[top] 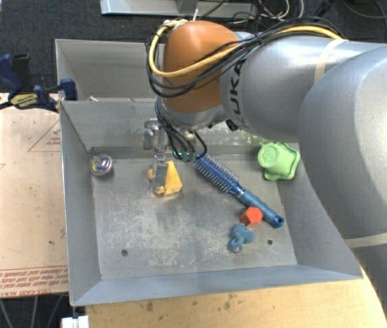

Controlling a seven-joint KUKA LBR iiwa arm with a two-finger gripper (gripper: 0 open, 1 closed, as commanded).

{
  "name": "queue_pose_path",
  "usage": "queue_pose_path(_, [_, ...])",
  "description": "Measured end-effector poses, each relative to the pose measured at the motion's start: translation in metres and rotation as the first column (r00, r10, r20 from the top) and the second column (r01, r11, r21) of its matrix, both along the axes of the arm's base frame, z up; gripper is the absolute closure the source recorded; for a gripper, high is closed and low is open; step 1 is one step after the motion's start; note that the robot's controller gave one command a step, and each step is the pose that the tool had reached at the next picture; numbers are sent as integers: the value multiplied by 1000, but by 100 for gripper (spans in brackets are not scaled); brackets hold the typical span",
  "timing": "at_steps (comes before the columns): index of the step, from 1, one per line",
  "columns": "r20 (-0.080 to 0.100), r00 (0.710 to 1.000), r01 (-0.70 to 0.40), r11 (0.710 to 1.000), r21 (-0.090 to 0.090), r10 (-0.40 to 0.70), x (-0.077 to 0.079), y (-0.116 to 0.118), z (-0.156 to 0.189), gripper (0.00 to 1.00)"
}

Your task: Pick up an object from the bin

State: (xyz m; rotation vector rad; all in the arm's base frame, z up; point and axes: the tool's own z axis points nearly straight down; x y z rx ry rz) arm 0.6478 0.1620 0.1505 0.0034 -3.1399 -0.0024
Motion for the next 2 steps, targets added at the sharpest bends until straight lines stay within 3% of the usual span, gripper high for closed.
queue_pose_path(1, [-2,999,-52,999,-4,52,1,-105,-81,0])
queue_pose_path(2, [3,1000,-10,1000,2,10,-12,-46,-80,0])
